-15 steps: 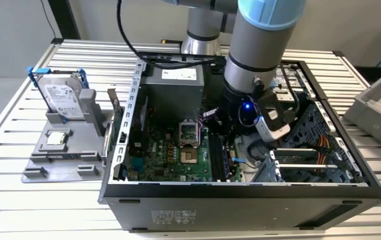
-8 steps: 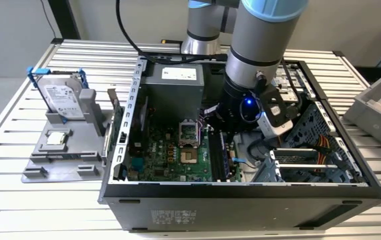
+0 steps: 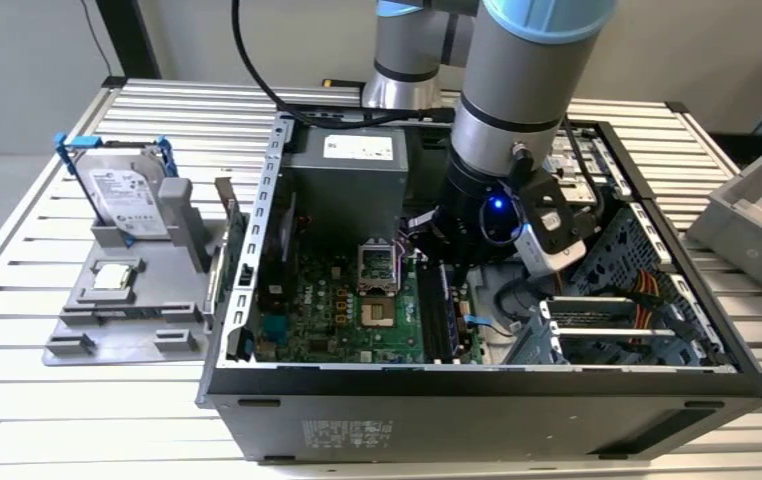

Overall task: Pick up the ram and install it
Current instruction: 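Press down the ram until it locks into place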

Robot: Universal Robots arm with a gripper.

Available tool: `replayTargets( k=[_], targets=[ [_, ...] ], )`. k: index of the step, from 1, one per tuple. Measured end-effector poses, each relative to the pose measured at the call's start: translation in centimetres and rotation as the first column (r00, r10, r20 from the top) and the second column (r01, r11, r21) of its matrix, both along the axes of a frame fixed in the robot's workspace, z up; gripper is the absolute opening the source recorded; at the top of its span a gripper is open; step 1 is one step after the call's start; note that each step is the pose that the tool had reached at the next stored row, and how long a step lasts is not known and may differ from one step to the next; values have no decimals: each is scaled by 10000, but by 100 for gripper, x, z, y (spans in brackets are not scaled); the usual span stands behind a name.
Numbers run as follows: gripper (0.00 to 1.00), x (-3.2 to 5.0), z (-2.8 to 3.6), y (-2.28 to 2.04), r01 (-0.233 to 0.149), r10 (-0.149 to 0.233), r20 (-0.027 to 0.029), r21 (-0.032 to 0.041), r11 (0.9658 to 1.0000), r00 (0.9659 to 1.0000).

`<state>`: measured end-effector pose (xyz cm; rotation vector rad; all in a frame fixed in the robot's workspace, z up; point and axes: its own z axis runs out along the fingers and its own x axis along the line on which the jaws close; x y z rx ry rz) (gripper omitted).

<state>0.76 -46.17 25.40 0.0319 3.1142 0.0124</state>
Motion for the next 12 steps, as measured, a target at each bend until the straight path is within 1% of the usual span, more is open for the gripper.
replayTargets(
  k=[7, 12],
  targets=[
    [0, 0, 0, 0, -2, 2, 0, 1, 10000, 10000],
    [0, 0, 0, 0, -97, 97, 0, 5, 10000, 10000]
  ],
)
